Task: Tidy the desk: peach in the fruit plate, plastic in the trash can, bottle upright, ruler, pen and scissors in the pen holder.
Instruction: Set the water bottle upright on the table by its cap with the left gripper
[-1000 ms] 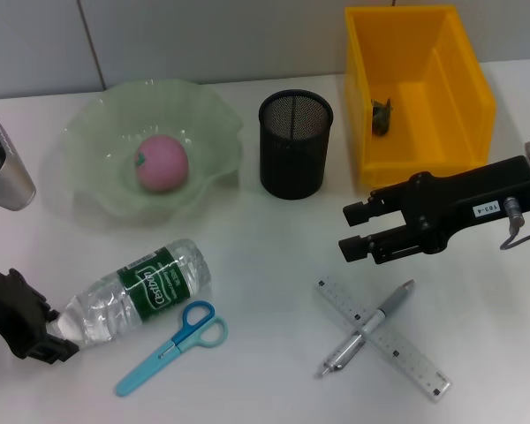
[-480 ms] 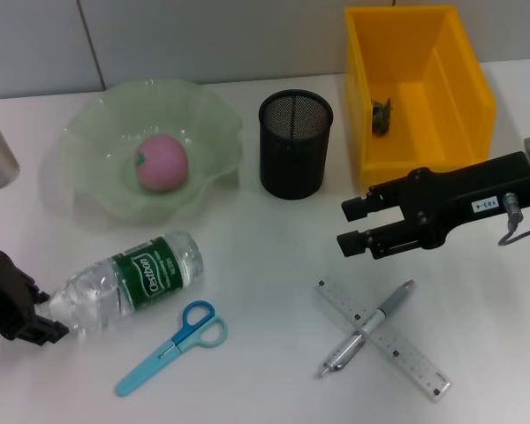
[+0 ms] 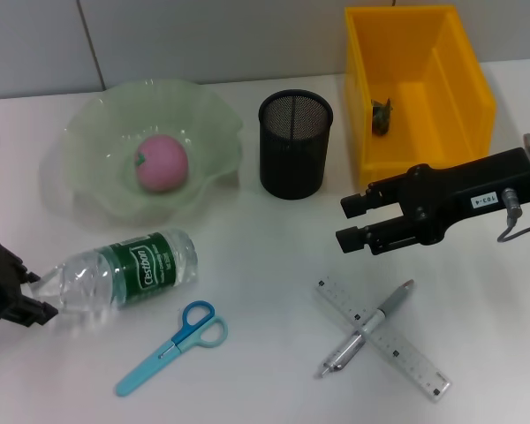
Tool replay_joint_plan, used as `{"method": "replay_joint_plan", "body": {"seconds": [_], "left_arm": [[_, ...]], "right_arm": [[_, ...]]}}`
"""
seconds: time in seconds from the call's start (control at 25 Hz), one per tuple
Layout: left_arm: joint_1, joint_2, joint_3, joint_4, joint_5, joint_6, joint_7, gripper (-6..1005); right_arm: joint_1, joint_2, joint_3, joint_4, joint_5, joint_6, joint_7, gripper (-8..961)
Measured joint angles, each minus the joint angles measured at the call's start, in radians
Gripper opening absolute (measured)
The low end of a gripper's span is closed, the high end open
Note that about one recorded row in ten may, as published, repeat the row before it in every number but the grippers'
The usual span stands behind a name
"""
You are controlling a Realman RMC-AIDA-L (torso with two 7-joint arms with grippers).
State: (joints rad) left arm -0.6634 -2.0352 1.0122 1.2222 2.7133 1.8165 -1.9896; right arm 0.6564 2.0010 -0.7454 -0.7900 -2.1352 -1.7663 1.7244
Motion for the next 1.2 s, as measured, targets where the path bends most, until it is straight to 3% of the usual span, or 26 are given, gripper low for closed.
{"method": "replay_joint_plan", "body": {"seconds": [1.2], "left_arm": [[-0.088,0.000,-0.047,0.138,0.052,0.130,-0.034,432]], "right_arm": [[-0.003,-0.002,0.006,-0.026,0.005,-0.016,0.020,659]]}}
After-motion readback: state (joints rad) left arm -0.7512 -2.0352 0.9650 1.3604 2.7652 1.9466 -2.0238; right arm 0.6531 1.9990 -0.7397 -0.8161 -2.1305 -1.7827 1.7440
